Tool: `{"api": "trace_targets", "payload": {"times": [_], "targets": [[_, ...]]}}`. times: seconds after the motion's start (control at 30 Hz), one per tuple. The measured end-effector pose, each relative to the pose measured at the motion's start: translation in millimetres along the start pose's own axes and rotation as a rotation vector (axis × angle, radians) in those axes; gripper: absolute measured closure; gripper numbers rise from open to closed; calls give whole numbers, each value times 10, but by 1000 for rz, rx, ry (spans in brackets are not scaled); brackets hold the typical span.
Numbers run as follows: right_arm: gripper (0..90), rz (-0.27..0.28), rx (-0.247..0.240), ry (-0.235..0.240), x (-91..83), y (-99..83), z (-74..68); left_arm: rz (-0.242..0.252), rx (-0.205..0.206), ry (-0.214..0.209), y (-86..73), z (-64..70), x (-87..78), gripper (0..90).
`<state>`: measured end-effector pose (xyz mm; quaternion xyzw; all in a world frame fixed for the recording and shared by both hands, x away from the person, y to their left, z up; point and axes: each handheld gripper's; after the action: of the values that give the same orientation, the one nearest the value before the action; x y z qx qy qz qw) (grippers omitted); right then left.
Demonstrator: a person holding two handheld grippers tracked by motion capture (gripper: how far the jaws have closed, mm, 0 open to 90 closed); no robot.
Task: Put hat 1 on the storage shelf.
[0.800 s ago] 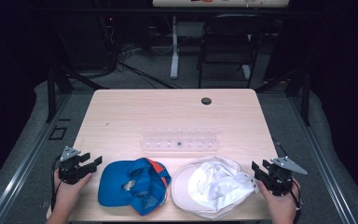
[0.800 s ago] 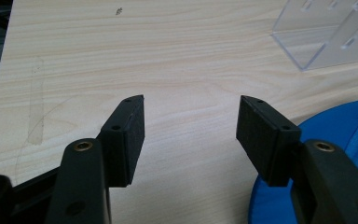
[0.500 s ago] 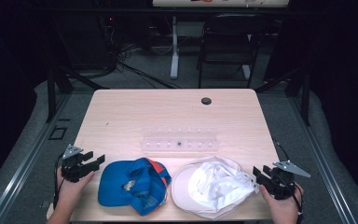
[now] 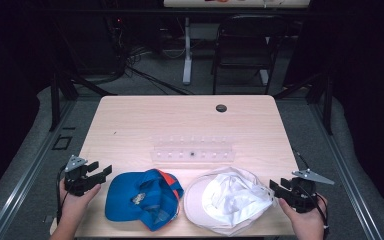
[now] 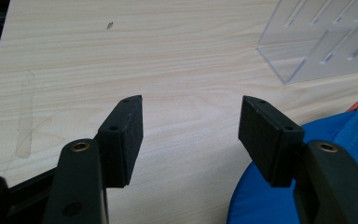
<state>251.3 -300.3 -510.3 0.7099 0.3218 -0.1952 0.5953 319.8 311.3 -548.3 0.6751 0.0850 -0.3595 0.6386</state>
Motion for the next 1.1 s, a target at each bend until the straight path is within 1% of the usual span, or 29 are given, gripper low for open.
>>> {"api": "trace_targets", "payload": {"times": [0.03,0.1,0.13,0.17,0.2,0.23,0.27,0.3,0.33,0.37,0.4,0.43,0.47,0.5,0.53,0.57,0.6,0.63,0.7,0.73,0.77,0.8,0.83,0.87,0.9,0.93,0.97,1.07,1.1], "targets": [[537,-8,2,1,-6,27,-7,-9,-1,1,1,-5,7,407],[526,-35,9,38,-23,100,-25,-6,-2,5,-3,-5,24,407],[513,-46,9,44,-26,127,-37,-18,1,4,1,-6,22,407],[507,-68,-2,41,-33,165,-50,-13,3,4,1,-5,27,406],[507,-98,-10,42,-50,226,-84,-20,6,6,5,-2,23,406],[507,-115,-14,43,-65,262,-101,-20,6,6,5,-2,23,405],[507,-128,-15,41,-76,293,-113,-20,6,9,6,2,18,405],[507,-128,-15,41,-76,293,-113,-20,6,9,6,2,18,405],[507,-156,-13,45,-89,329,-124,-19,6,10,7,3,16,405],[507,-192,-19,36,-109,388,-142,-19,5,10,7,4,15,405],[507,-208,-18,33,-120,416,-153,-10,5,15,7,6,24,404],[507,-208,-18,33,-120,416,-153,-10,5,15,7,6,24,404],[508,-244,-22,30,-149,471,-171,-13,6,17,9,3,29,404],[508,-244,-22,30,-149,471,-171,-13,6,17,9,3,29,404],[508,-274,-21,35,-160,504,-180,-26,4,17,15,-3,30,404],[508,-274,-21,35,-160,504,-180,-26,4,17,15,-3,30,404],[507,-317,-9,40,-162,536,-184,-30,3,19,17,-10,37,404],[507,-317,-9,40,-162,536,-184,-30,3,19,17,-10,37,404],[506,-352,-13,40,-158,557,-182,-32,2,19,19,-12,41,404],[501,-377,-5,40,-152,567,-193,-33,3,21,20,-12,45,404],[501,-377,-5,40,-152,567,-193,-33,3,21,20,-12,45,404],[499,-396,-6,36,-144,572,-199,-36,4,20,19,-8,48,404],[499,-396,-6,36,-144,572,-199,-36,4,20,19,-8,48,404],[496,-421,-8,31,-126,566,-205,-26,7,23,15,-3,55,404],[496,-421,-8,31,-126,566,-205,-26,7,23,15,-3,55,404],[496,-440,-21,27,-92,547,-211,-31,7,21,18,-4,49,404],[496,-446,-22,22,-80,537,-216,-37,7,19,19,-7,45,404],[499,-479,-39,13,-22,502,-234,-35,5,21,16,-12,48,404],[499,-479,-39,13,-22,502,-234,-35,5,21,16,-12,48,404]]}}
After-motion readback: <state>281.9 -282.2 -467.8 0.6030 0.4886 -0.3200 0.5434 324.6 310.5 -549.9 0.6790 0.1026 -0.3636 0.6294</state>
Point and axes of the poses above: each handheld gripper's, and its own axes: x roughly forward along the jaws, y roughly out of its top, z roughly to its right, and after that the axes turned 4 degrees about x, right-handed
